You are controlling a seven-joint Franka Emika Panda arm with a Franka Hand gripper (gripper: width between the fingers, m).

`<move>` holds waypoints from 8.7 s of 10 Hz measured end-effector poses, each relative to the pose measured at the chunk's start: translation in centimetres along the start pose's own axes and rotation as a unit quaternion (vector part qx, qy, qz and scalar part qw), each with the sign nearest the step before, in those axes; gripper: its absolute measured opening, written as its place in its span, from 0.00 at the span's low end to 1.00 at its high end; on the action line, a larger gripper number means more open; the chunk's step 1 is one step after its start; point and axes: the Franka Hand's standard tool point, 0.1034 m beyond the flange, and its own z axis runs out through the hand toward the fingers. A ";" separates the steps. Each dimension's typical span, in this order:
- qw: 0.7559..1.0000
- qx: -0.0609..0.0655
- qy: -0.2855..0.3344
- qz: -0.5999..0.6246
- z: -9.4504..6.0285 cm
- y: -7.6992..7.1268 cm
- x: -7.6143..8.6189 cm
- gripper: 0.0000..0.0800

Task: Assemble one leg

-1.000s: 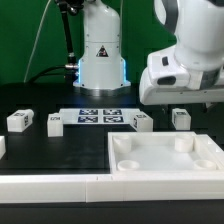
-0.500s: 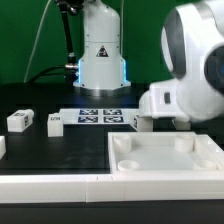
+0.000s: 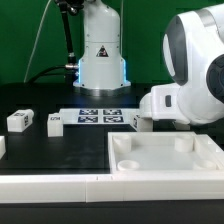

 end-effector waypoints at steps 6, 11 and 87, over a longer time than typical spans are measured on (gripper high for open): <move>1.000 0.000 0.000 0.000 0.0 0.0 0.0 0.36; 0.999 -0.010 -0.001 -0.031 -4.0 -0.5 -3.9 0.36; 0.859 -0.006 0.500 -0.107 -26.1 3.5 6.2 0.81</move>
Offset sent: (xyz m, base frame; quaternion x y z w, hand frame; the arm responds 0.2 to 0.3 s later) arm 0.0000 0.0000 0.0000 0.0000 0.0000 0.0000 1.0000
